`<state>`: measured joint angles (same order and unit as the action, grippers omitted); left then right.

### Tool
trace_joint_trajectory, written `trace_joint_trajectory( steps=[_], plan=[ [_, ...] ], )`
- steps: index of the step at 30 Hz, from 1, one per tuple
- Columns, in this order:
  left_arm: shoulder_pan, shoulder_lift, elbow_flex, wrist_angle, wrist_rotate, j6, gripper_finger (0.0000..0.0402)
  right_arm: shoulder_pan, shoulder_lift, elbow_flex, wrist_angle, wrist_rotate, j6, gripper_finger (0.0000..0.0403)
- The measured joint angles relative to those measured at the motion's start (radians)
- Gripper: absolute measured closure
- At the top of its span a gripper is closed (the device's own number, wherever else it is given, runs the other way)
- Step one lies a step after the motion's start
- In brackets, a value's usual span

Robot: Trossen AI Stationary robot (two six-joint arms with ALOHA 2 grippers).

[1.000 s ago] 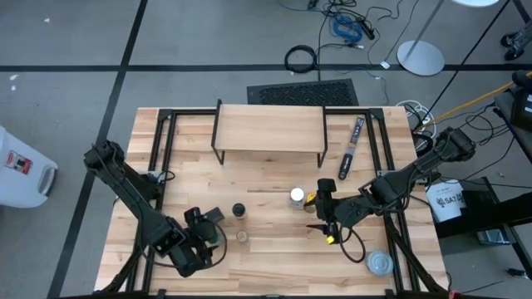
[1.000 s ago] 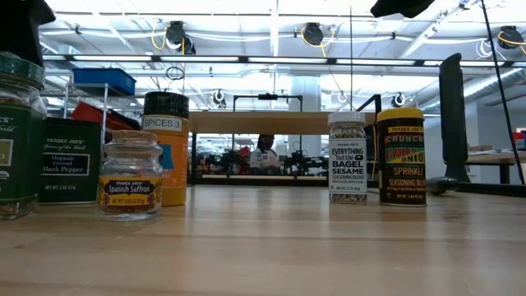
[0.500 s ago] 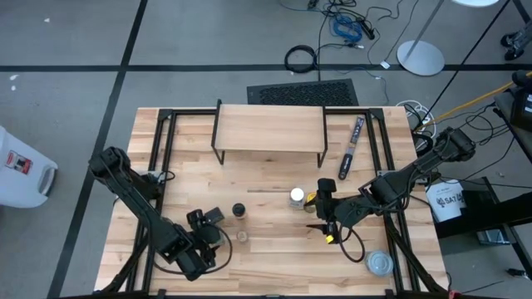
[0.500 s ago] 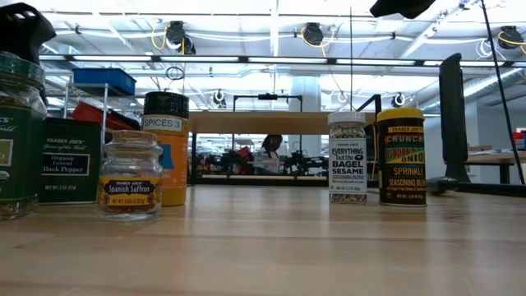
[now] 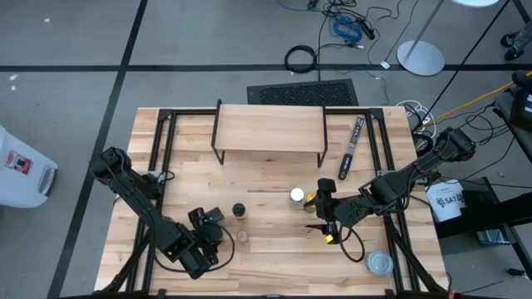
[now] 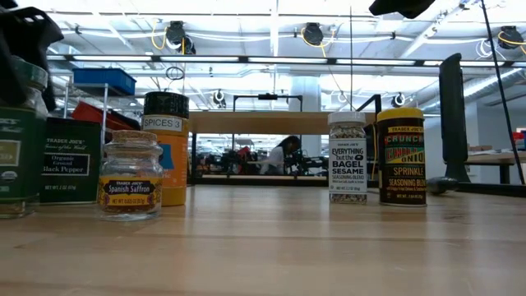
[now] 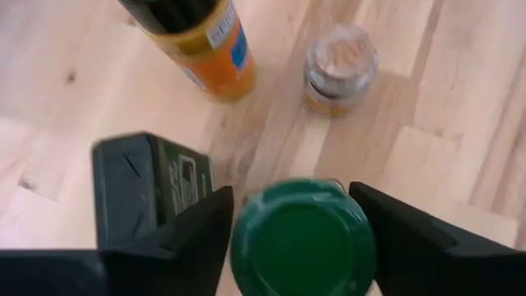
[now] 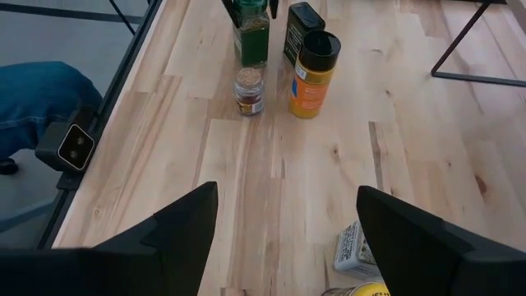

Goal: Shelf spices
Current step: Move the green seasoning bottle between the black seasoning bottles

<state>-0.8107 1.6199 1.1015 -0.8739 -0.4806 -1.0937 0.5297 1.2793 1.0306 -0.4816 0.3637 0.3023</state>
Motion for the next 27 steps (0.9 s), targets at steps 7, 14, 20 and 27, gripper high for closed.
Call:
trace_joint_trajectory(
  steps=[7,14,20,27],
  plan=[
    [0.0,-0.001,0.001,0.001,0.035,0.0,0.0195,0.0,0.0,0.0,0.0,0.0,0.0,0.0124],
    [0.0,-0.001,0.001,0.003,0.034,0.004,0.0188,0.0,0.0,0.0,0.0,0.0,0.0,0.0124],
    [0.006,0.0,0.037,0.0,0.029,0.063,0.0185,0.0,0.0,0.0,-0.001,0.0,-0.002,0.0124],
    [0.079,0.0,0.084,-0.007,0.016,0.185,0.0182,0.0,0.0,0.0,-0.001,0.0,-0.008,0.0124]
  ],
)
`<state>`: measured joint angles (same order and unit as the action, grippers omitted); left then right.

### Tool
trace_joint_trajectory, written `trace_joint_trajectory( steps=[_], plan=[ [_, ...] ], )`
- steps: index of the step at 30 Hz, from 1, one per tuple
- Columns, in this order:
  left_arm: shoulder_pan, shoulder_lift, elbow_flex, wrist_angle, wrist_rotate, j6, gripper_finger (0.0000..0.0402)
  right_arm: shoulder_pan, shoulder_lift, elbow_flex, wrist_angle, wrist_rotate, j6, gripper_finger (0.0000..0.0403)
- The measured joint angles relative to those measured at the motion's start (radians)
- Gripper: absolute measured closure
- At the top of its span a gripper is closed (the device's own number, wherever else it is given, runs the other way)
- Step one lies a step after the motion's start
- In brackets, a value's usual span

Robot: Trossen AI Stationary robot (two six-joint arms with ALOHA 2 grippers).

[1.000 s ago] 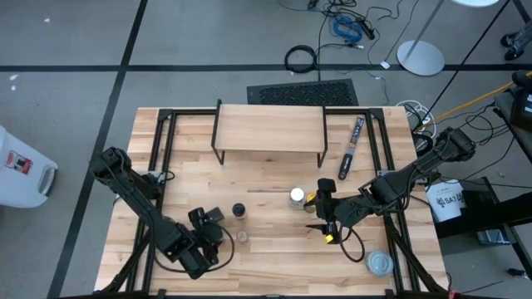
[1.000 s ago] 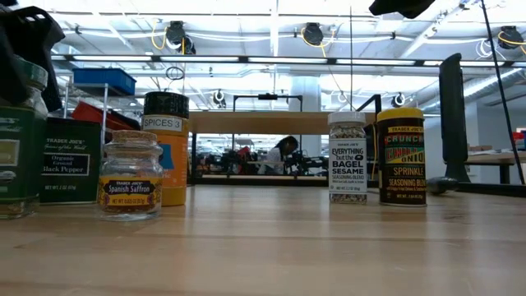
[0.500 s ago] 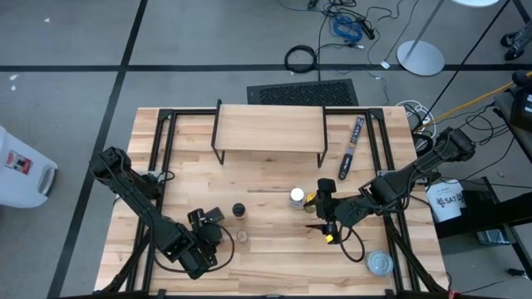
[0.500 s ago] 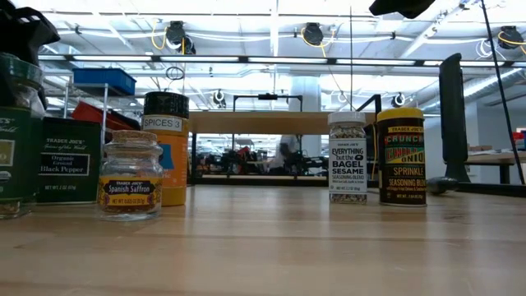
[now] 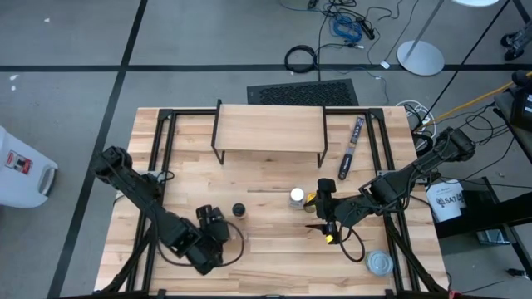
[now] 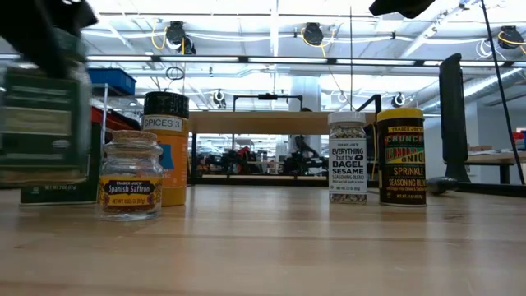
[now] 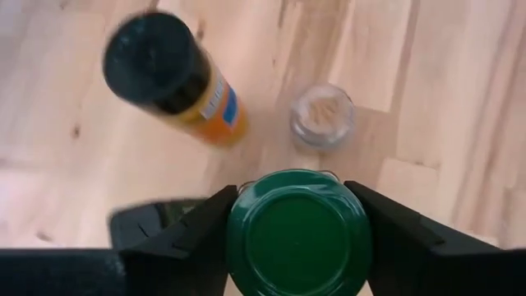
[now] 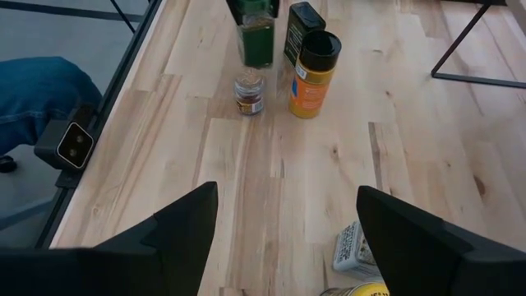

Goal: Shelf spices
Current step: Move the green seasoning bottle between the black seasoning bottles

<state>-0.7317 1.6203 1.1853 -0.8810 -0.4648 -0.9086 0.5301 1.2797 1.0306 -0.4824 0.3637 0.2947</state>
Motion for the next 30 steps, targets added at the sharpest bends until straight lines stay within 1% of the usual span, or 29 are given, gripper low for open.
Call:
trace_joint_trajectory(
  steps=[8,30],
  plan=[
    [0.101,0.0,0.007,-0.001,0.018,0.132,0.0181,0.0,0.0,0.0,-0.001,0.0,0.0,0.0124],
    [0.232,0.0,0.007,0.012,0.025,0.316,0.018,0.0,0.0,0.0,-0.002,0.0,0.0,0.0124]
  ],
)
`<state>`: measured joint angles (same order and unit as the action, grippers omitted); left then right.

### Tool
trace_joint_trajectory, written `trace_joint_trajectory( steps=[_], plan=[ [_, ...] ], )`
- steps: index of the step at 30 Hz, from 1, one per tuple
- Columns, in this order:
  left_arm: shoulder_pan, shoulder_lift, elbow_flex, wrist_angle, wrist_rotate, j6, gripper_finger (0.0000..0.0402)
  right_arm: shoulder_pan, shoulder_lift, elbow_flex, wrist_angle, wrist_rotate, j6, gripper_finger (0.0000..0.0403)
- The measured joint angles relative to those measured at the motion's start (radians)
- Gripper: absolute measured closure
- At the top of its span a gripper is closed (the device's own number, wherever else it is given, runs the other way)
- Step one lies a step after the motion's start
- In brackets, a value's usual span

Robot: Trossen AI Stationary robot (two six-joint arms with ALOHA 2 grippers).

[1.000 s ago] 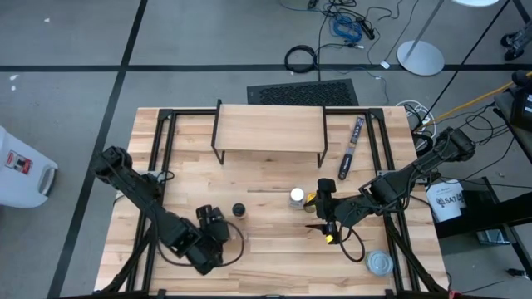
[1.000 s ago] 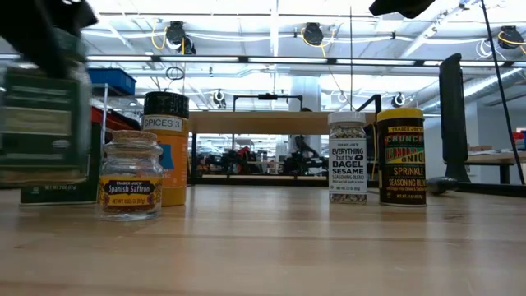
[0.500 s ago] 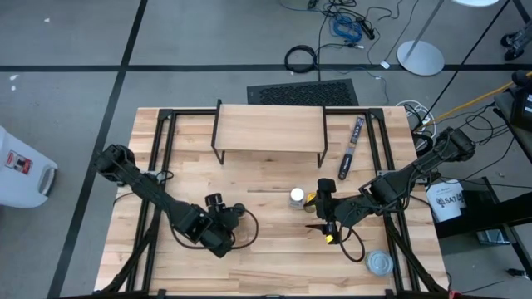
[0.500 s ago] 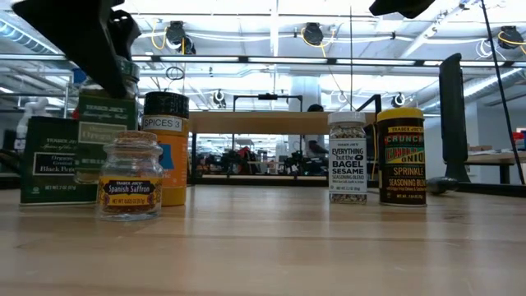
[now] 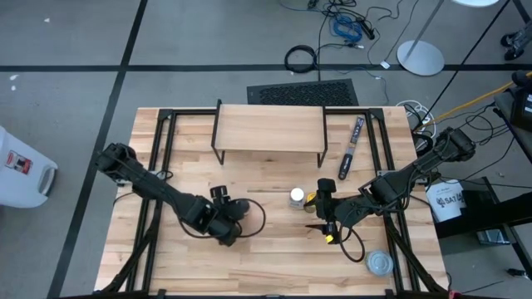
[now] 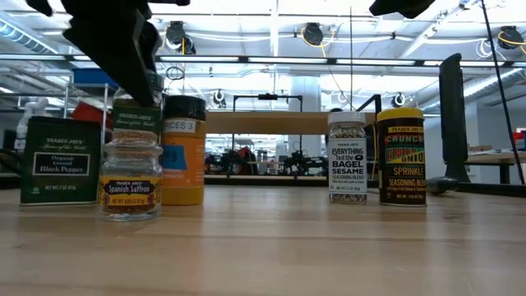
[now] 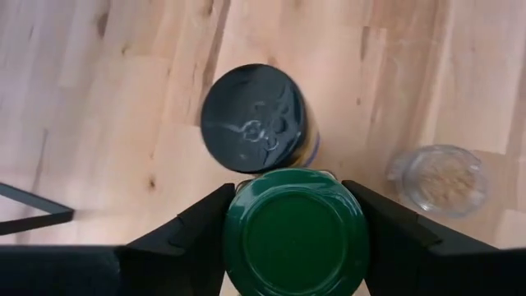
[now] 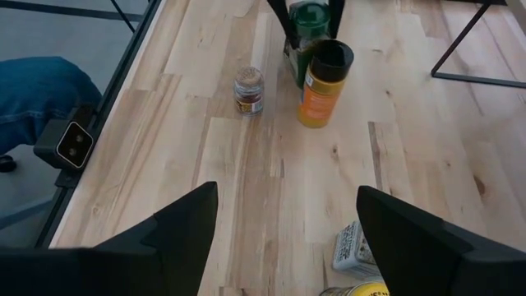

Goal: Shelf spices
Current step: Move the green seasoning bottle between the black seasoning bottles

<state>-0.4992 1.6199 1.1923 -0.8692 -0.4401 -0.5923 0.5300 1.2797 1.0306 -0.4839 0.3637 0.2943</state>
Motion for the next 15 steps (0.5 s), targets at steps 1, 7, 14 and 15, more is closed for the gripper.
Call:
trace_joint_trajectory(
  steps=[1,7,14,15],
  plan=[
    [0.004,0.0,0.0,0.0,0.004,0.002,0.018,0.0,0.0,0.0,0.0,0.0,0.0,0.0124],
    [0.0,-0.001,-0.022,0.01,0.018,0.004,0.018,0.0,0.0,0.0,-0.007,0.0,0.0,0.0124],
    [0.002,-0.001,-0.041,0.05,0.016,0.009,0.018,0.0,0.0,0.0,-0.007,0.0,0.005,0.0124],
    [0.001,-0.001,-0.041,0.049,0.017,0.02,0.018,0.0,0.0,0.0,-0.007,0.0,0.005,0.0124]
  ],
)
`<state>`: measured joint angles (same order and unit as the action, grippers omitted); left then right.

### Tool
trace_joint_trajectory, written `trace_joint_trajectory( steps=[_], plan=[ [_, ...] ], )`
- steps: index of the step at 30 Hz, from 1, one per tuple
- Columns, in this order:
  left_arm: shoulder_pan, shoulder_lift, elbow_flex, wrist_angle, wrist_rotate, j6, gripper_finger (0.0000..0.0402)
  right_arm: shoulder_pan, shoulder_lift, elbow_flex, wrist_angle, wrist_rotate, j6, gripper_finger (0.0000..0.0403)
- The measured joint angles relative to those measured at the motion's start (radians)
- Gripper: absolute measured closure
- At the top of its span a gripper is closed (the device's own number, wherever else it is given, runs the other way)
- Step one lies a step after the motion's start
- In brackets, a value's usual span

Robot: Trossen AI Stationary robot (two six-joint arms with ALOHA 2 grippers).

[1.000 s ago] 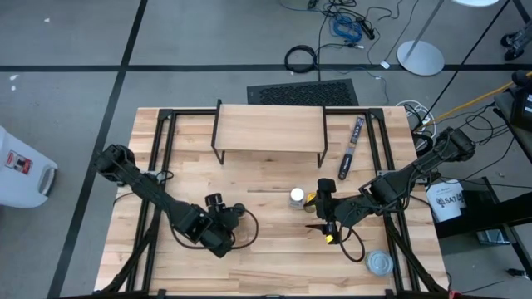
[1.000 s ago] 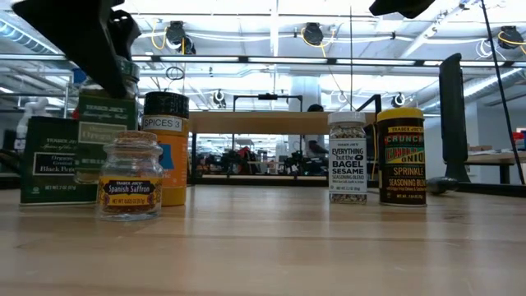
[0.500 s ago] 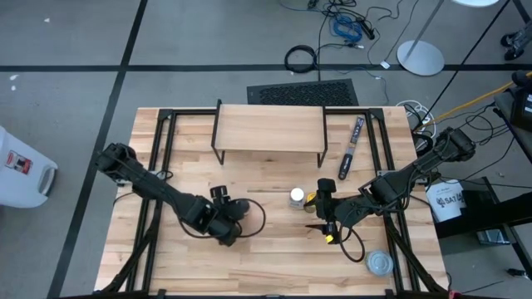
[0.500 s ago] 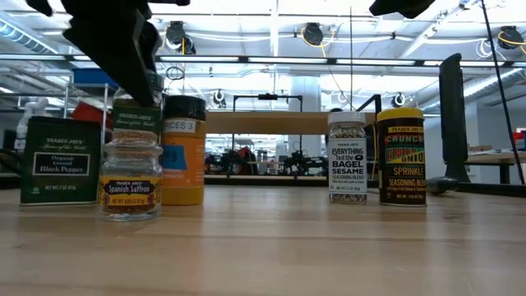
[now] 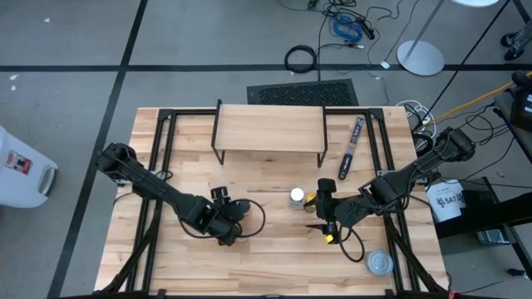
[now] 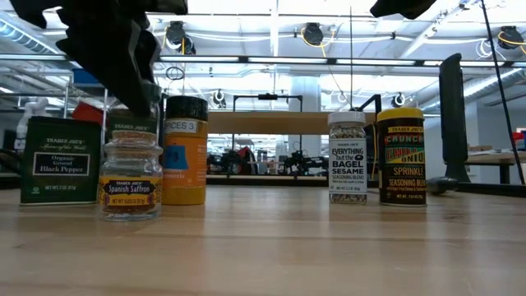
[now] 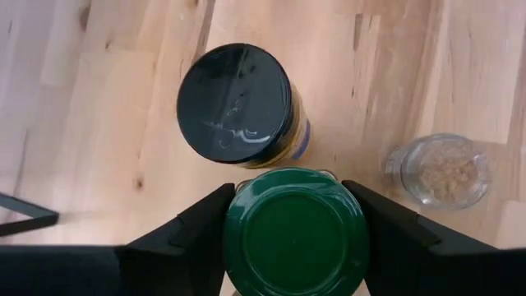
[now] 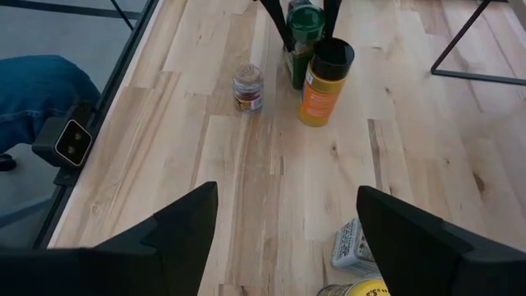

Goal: Shelf spices
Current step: Move the green seasoning bottle between the black seasoning bottles

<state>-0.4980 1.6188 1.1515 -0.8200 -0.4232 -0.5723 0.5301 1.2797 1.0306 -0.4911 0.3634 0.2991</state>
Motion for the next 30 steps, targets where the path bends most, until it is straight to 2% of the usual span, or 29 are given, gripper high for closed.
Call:
trace_joint_trajectory(
  steps=[16,30],
  plan=[
    [0.002,0.0,0.0,-0.008,-0.013,0.012,0.018,0.0,0.0,0.0,0.001,-0.001,0.003,0.0124],
    [0.013,0.0,-0.05,0.025,-0.023,0.003,0.018,0.0,0.0,0.0,0.002,-0.003,0.003,0.0124]
  ],
)
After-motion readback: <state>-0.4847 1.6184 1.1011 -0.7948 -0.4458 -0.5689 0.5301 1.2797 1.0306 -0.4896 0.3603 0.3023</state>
